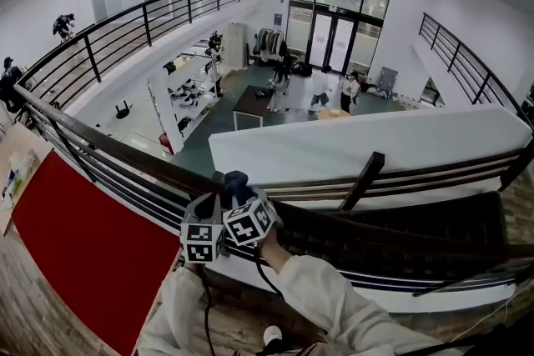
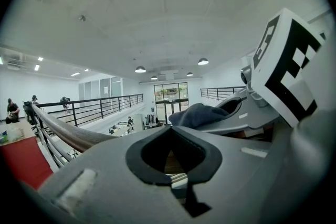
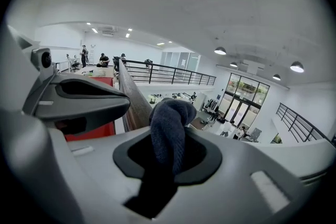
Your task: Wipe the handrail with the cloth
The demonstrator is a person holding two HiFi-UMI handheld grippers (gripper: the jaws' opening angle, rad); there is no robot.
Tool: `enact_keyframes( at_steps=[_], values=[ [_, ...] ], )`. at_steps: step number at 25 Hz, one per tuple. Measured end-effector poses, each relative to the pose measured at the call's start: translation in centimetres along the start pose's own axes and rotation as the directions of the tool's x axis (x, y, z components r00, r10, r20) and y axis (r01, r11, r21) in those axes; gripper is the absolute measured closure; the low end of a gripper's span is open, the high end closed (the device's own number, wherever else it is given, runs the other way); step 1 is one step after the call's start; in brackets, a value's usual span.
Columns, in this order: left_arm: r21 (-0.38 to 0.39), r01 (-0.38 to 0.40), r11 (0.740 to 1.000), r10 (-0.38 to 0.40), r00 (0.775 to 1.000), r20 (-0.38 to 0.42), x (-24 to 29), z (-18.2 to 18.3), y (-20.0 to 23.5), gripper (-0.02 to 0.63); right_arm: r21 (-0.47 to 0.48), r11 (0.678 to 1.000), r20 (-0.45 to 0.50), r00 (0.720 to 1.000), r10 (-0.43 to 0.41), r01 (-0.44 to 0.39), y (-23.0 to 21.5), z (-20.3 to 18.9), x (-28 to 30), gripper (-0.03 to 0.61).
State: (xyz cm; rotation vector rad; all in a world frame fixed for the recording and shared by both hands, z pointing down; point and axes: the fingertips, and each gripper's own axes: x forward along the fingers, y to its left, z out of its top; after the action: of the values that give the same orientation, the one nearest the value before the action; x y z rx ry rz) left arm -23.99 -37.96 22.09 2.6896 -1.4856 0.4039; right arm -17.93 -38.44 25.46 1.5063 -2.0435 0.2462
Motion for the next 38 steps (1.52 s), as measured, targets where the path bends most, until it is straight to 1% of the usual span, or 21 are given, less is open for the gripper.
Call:
enact_keyframes(
  at_steps=[5, 11, 16, 20, 27, 30, 34, 38],
  values=[
    [0.011, 0.033, 0.999, -0.033, 0.999, 0.003, 0.5, 0.6, -2.7, 0.611, 0.045, 0.998, -0.007, 0.999, -0.031, 0.032, -2.1, -2.1, -1.9, 0.488],
    [0.071, 0.116, 0.991, -0.115, 0.993, -0.017, 0.8, 0.9, -7.6, 0.611, 0.089, 0.994, -0.017, 0.997, -0.069, 0.071, -4.8, -4.9, -4.6, 0.488],
    [0.040, 0.160, 0.986, -0.159, 0.987, -0.026, 1.2, 0.6, -9.9, 0.611, 0.106, 0.990, -0.016, 0.995, -0.096, 0.097, -6.3, -6.3, -6.5, 0.488],
    [0.034, 0.184, 0.982, -0.183, 0.983, -0.032, 1.3, 1.2, -13.3, 0.611, 0.111, 0.986, -0.015, 0.992, -0.124, 0.125, -8.4, -7.9, -8.3, 0.486],
    [0.007, 0.230, 0.973, -0.230, 0.973, -0.035, 1.2, 0.7, -18.5, 0.611, 0.132, 0.977, -0.024, 0.986, -0.166, 0.168, -11.7, -10.6, -11.7, 0.486],
    [0.008, 0.250, 0.968, -0.249, 0.968, -0.040, 1.3, 0.6, -20.5, 0.611, 0.136, 0.974, -0.028, 0.984, -0.176, 0.179, -13.0, -11.6, -12.9, 0.486],
    [0.037, 0.271, 0.962, -0.270, 0.963, -0.030, 1.3, 1.2, -23.6, 0.611, 0.137, 0.972, -0.031, 0.981, -0.189, 0.191, -14.4, -13.0, -14.6, 0.486],
    [0.035, 0.301, 0.953, -0.301, 0.954, -0.014, 1.2, 1.6, -26.6, 0.611, 0.128, 0.971, -0.034, 0.980, -0.198, 0.200, -15.8, -14.4, -16.3, 0.486]
  ],
)
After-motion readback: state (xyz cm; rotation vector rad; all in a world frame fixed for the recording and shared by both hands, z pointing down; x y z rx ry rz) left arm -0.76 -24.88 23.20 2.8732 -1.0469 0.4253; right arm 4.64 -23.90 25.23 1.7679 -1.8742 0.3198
